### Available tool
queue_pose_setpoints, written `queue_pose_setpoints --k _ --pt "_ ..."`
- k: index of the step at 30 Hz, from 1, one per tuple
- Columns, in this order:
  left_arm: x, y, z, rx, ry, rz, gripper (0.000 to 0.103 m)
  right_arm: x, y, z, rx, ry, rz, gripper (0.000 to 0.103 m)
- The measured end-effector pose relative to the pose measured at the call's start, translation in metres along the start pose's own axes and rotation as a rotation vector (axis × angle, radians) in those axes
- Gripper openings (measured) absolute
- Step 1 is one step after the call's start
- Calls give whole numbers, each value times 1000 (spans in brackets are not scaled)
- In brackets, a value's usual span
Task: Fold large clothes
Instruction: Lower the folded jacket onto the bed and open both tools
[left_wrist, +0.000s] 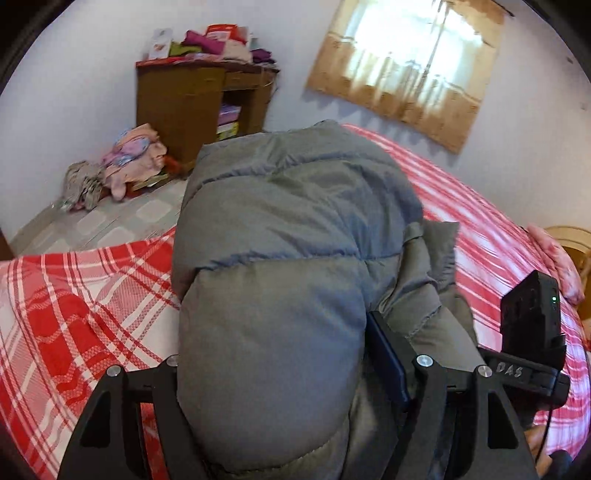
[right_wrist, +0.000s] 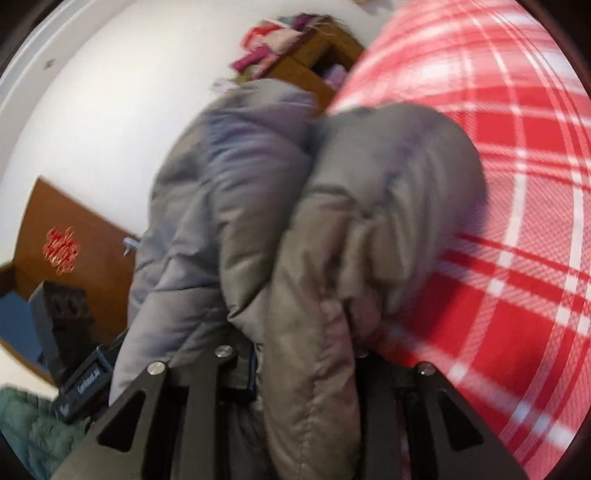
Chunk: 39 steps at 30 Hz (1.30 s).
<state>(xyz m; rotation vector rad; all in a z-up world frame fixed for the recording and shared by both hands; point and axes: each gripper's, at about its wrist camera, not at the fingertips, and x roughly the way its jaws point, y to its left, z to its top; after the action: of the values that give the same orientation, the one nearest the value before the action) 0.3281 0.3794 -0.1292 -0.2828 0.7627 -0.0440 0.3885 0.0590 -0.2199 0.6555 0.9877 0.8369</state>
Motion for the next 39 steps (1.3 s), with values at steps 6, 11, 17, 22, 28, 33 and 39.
queue_pose_setpoints --k 6,11,17,22,28,33,39 --pt "5 3 -3 22 -16 36 74 -4 -1 -9 -35 -4 -39 29" --pt "0 2 -7 35 -22 35 76 -22 19 7 -80 17 -112 47" --pt "-20 2 -10 0 -16 56 77 -96 51 -7 -178 -152 -371 75" --pt "-51 -5 -22 16 2 111 77 -149 86 -50 -282 -312 -635 96" --pt "-68 -4 -42 11 48 109 77 -154 123 -87 -340 -383 -739 101" --pt "-74 22 -23 -76 125 13 77 -151 129 -109 -290 -320 -639 101" --pt "-125 30 0 -16 -19 229 77 -159 118 -133 -172 -290 -595 102"
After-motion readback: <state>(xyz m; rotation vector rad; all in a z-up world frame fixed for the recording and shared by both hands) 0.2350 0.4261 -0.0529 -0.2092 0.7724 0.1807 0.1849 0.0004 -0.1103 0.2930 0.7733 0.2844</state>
